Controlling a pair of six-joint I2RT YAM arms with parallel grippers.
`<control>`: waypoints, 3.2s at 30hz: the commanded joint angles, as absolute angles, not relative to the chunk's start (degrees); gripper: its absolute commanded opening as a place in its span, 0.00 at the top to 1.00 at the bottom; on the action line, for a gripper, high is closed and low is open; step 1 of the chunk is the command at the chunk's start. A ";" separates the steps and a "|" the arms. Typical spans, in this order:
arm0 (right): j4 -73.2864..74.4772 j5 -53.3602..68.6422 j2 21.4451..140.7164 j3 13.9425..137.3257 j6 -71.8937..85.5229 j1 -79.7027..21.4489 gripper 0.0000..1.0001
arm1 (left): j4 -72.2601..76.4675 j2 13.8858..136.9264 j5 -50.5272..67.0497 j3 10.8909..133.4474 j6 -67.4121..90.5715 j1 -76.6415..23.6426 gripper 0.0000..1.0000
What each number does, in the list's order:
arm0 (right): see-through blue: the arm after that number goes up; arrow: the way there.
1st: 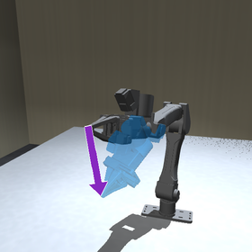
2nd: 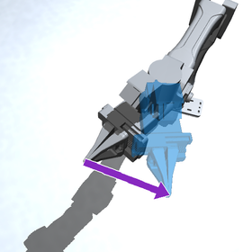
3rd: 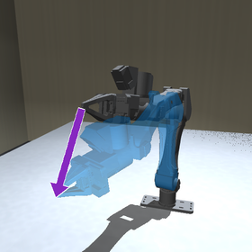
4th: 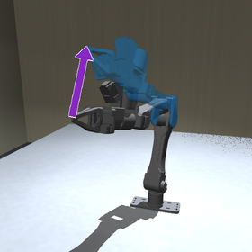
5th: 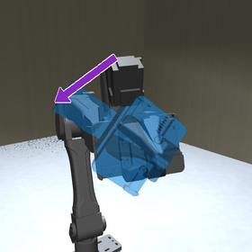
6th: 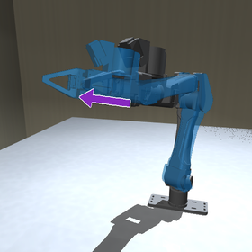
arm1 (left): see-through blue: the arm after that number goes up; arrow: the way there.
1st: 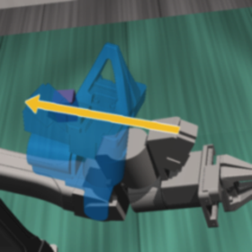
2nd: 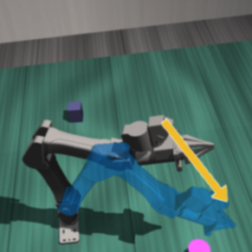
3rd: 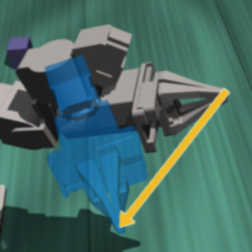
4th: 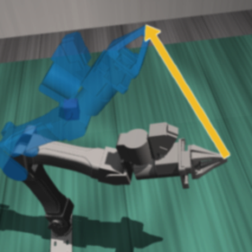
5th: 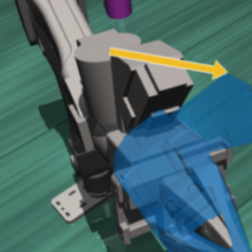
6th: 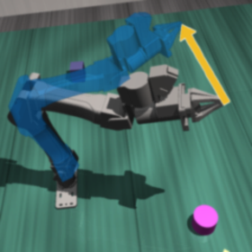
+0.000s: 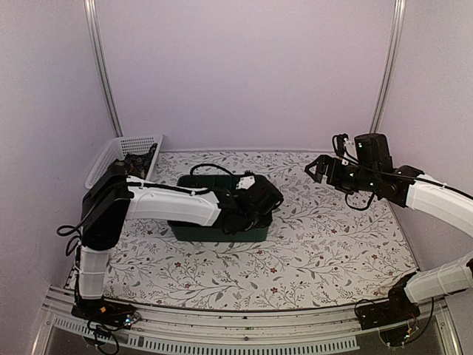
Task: Roll the ties
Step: Place the tie in the storage box, then adjust the tie in the storage box.
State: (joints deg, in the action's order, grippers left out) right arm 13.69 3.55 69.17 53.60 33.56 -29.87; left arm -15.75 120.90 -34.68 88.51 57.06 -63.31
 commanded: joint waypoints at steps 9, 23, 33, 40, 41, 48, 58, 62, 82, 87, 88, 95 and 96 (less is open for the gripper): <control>13.73 4.15 65.92 55.47 32.45 -29.70 0.00 | -37.85 134.40 -38.02 108.56 49.08 -67.55 1.00; 13.15 4.55 67.44 55.13 32.05 -29.74 0.00 | -33.13 132.06 -36.35 109.16 45.49 -67.62 0.52; 12.58 4.83 68.57 55.07 31.99 -29.68 0.00 | -30.76 129.50 -36.08 108.54 44.32 -67.56 0.33; 12.09 5.82 70.39 55.45 32.08 -29.66 0.00 | -26.71 125.83 -36.19 107.28 42.41 -67.52 0.22; 12.05 5.94 70.71 55.52 32.04 -29.67 0.00 | -26.12 125.19 -36.10 107.04 42.22 -67.57 0.22; 11.39 10.55 73.94 55.76 30.89 -29.90 0.00 | -21.85 119.19 -37.16 103.96 40.51 -67.57 0.14; 12.03 20.74 84.80 60.52 27.79 -38.94 0.01 | -18.19 95.55 -40.87 77.40 44.55 -64.07 0.01; 9.59 25.92 88.74 60.82 28.92 -40.17 0.02 | -18.23 87.33 -39.94 68.34 45.74 -60.66 0.00; 17.41 21.79 103.94 66.96 26.01 -43.09 0.02 | -13.90 71.22 -22.17 45.64 43.26 -38.10 0.00; 19.32 20.24 103.24 68.51 24.76 -43.47 0.02 | -8.98 73.08 -14.84 43.60 41.82 -33.81 0.00; 19.55 19.58 102.25 69.59 24.38 -43.46 0.02 | -7.14 73.76 -12.51 43.19 41.48 -33.12 0.00; 21.32 17.35 93.52 76.27 22.08 -42.21 0.00 | 0.76 80.53 -0.98 41.49 41.54 -30.05 0.02; 21.47 17.17 91.97 76.44 22.06 -41.53 0.00 | 1.89 81.20 0.14 41.30 41.86 -29.73 0.03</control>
State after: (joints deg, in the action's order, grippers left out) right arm 19.73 19.20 100.31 73.89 23.86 -42.94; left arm -4.95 78.61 -8.38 42.68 42.15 -31.51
